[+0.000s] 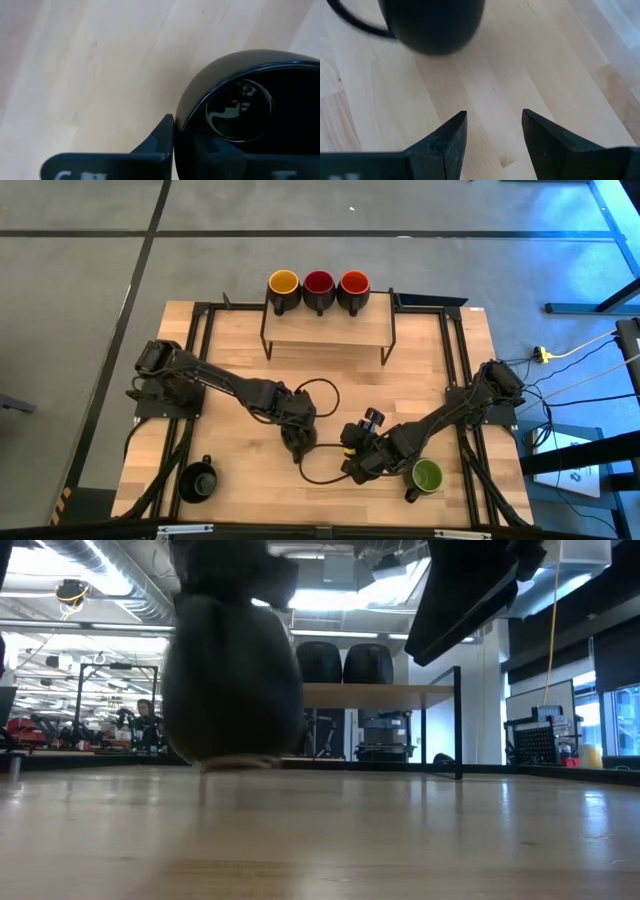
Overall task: Place coffee mugs
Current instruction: Put the top black mug on the shelf
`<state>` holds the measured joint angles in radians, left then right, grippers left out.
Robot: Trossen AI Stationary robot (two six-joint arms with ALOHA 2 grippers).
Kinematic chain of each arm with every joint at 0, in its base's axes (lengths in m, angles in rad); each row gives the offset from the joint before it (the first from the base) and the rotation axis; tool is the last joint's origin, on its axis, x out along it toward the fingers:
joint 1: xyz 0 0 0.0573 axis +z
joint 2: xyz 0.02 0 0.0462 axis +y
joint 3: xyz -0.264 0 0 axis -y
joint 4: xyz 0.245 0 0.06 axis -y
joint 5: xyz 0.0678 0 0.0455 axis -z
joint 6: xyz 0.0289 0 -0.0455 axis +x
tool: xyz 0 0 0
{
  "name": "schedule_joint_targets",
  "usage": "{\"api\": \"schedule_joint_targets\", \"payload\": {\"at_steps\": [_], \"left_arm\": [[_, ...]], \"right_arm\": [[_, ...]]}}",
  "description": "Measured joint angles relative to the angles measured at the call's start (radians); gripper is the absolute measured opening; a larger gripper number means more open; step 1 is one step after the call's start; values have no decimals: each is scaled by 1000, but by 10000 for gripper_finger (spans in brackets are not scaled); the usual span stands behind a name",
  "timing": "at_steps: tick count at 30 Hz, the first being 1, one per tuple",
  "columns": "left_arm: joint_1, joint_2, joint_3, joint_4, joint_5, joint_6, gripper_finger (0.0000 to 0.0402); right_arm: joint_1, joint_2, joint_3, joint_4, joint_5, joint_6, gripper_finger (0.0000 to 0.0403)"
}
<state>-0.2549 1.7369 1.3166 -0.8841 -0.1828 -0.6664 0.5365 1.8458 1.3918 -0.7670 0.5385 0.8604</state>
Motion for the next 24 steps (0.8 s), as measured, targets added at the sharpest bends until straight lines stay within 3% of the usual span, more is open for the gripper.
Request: {"api": "schedule_joint_targets", "payload": {"at_steps": [12,20,24], "left_arm": [[-42,-46,193,-227,-50,50,15],[-39,-63,208,-250,-79,63,14],[-33,-63,170,-183,-69,67,14]], "right_arm": [[1,0,0,-9,-18,68,180],[1,0,0,-26,-35,103,241],[8,0,0,-31,-29,104,263]]}}
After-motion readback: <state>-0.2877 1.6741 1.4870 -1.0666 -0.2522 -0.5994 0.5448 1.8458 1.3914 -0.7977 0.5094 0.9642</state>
